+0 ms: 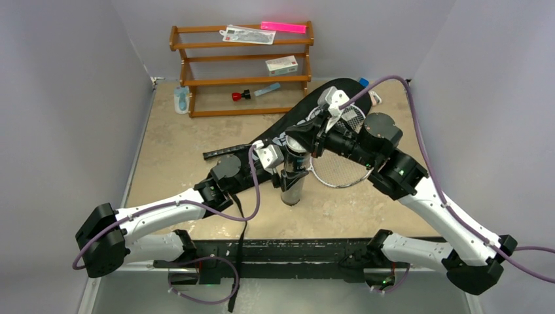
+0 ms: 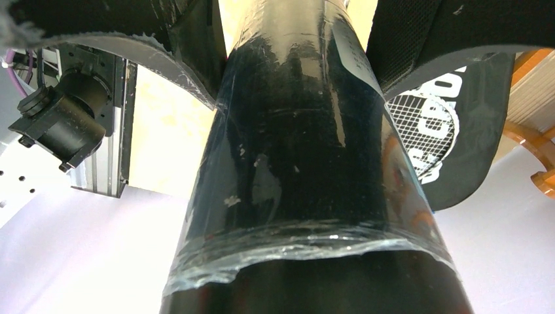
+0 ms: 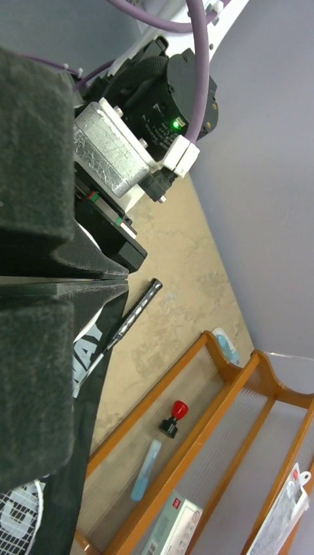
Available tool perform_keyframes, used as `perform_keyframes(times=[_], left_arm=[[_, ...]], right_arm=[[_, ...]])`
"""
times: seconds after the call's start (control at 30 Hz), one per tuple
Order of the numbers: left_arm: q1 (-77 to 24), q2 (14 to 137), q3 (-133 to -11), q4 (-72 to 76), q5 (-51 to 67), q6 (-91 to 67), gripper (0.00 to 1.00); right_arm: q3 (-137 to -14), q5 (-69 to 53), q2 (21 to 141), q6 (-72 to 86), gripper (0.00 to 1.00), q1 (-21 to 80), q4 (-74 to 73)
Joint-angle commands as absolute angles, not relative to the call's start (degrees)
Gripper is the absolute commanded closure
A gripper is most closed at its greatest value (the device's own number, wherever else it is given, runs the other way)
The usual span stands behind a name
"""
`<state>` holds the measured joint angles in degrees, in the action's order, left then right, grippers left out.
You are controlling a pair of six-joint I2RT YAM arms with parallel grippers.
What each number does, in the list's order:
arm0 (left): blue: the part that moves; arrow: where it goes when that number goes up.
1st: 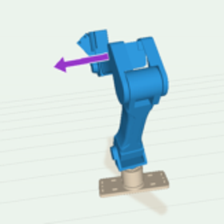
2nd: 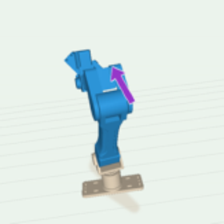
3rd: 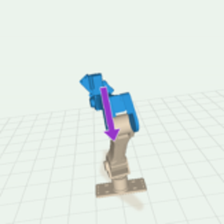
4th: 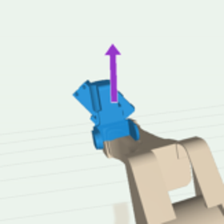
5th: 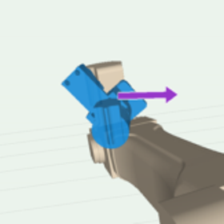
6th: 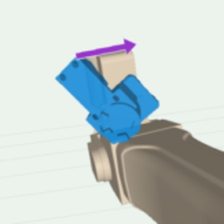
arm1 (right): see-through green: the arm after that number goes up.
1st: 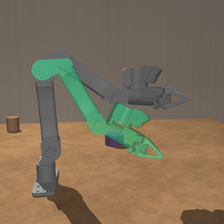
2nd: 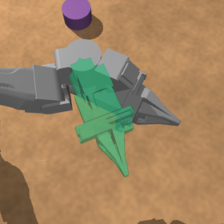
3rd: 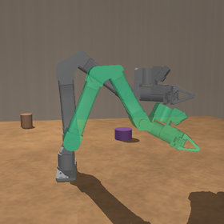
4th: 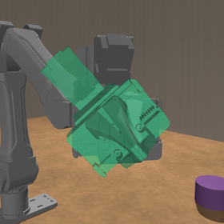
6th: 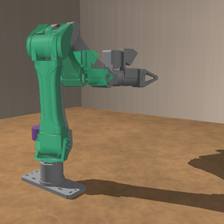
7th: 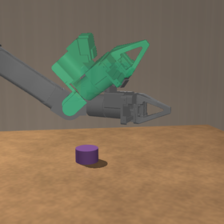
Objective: Pack up the badminton gear
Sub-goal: Close the lid on the shuttle tube.
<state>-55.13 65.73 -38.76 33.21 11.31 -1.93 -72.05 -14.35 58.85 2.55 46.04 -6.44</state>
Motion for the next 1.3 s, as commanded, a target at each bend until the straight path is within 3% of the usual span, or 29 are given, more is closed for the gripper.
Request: perform_keyframes(times=[0.0, 0.27, 0.63, 0.77, 1.0, 1.27], left_arm=[[-55.1, 65.2, -40.7, 33.2, 10.8, -2.9, 0.48], [-55.1, 65.7, -41.3, 33.1, 10.7, -3.5, 0.48], [-55.1, 65.3, -41.4, 32.5, 10.9, -3.6, 0.47], [-55.1, 65.7, -41.6, 32.9, 11.0, -3.8, 0.48], [-55.1, 66.4, -42.0, 33.2, 11.4, -4.4, 0.48], [-55.1, 65.9, -41.9, 32.5, 11.5, -4.4, 0.48]], right_arm=[[-72.4, -12.8, 58.1, 3.6, 1.00, 45.9, -4.6], [-85.7, -14.2, 62.5, 1.2, 1.00, 45.9, -8.8], [-65.4, -10.8, 56.5, 4.9, 1.00, 45.8, -0.4], [-67.0, -10.4, 55.5, 4.6, 1.00, 45.8, -0.2], [-80.8, -13.9, 59.4, 1.7, 1.00, 45.9, -4.1], [-67.2, -11.9, 57.1, 5.0, 1.00, 45.9, -0.5]])
